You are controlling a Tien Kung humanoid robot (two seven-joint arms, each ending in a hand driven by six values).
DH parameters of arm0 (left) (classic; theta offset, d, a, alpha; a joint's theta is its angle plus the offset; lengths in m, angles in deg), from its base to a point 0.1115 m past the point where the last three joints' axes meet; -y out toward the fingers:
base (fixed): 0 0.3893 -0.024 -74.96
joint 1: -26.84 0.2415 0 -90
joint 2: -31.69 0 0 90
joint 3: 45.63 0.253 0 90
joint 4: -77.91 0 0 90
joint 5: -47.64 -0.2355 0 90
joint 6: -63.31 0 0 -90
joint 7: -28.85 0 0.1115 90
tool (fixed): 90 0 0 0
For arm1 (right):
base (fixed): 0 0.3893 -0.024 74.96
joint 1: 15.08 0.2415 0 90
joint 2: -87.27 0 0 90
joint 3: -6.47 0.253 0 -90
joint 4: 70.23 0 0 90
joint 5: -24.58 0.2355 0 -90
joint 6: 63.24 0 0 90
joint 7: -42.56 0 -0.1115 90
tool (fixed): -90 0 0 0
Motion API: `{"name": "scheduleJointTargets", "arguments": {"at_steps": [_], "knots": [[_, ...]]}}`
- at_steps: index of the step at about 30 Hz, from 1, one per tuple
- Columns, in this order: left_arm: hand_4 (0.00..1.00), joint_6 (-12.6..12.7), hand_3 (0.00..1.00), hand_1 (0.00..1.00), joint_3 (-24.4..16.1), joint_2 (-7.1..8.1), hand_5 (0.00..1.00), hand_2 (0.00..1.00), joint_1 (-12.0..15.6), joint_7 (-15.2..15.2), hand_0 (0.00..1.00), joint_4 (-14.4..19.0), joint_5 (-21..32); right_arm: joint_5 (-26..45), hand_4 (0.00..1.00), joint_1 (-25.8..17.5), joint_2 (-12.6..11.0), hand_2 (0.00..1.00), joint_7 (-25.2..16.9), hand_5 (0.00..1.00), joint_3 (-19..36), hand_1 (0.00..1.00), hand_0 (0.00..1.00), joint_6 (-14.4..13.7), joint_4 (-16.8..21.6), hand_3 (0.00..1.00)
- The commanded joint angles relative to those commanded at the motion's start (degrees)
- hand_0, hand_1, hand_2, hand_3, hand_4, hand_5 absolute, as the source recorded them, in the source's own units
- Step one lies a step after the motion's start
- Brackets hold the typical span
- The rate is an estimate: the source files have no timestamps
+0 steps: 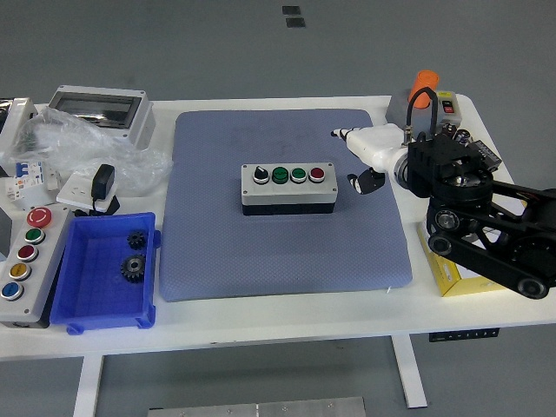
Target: Pick up the button,place it on the desk,press the button,press the button
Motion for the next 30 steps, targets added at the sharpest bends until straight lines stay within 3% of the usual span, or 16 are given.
{"name": "scheduleJointTargets", "arguments": {"at_steps": [3,4,5,7,10,11,20,30], "knots": [[0.628,0.04,0.604,0.616,0.02,0.06,0.337,0.566,0.01,0.02,0.626,0.0,0.06,3.82,0.289,1.23,0.97,0.393,0.0,0.002,-1.12,0.522,0.523,3.43,-0.74,0.998],[0.628,0.06,0.604,0.616,0.02,0.08,0.337,0.566,0.01,0.02,0.626,0.0,0.08,4.73,0.289,1.52,1.23,0.393,0.0,0.002,-1.43,0.522,0.523,3.99,-0.95,0.998],[0.627,0.08,0.604,0.617,0.0,0.09,0.34,0.566,0.02,0.04,0.626,0.0,0.06,5.55,0.226,1.8,1.51,0.375,0.0,0.002,-1.77,0.506,0.517,4.43,-1.18,0.998],[0.627,0.1,0.604,0.617,0.01,0.12,0.34,0.566,0.01,0.03,0.626,0.0,0.08,6.47,0.226,2.21,2.02,0.375,0.0,0.002,-2.36,0.506,0.517,4.75,-1.63,0.998],[0.627,0.08,0.604,0.617,0.05,0.12,0.34,0.566,-0.03,-0.01,0.626,0.0,0.09,6.98,0.226,2.45,2.57,0.375,0.0,0.002,-2.85,0.506,0.517,4.68,-2.38,0.998],[0.627,0.07,0.604,0.617,0.07,0.11,0.342,0.567,-0.04,-0.02,0.626,0.0,0.11,6.99,0.174,2.46,2.74,0.355,0.0,0.002,-2.96,0.475,0.489,4.59,-2.77,0.998],[0.627,0.07,0.605,0.617,0.24,0.1,0.34,0.566,-0.03,-0.09,0.625,0.0,0.24,7.28,0.171,2.47,3.21,0.349,0.0,0.002,-3.75,0.456,0.479,3.5,-5.17,0.998],[0.628,0.15,0.604,0.617,0.32,0.07,0.345,0.566,-0.12,-0.19,0.626,0.0,0.27,7.74,0.14,2.98,3.92,0.331,0.0,0.002,-5.51,0.437,0.45,2.77,-4.89,0.998]]}}
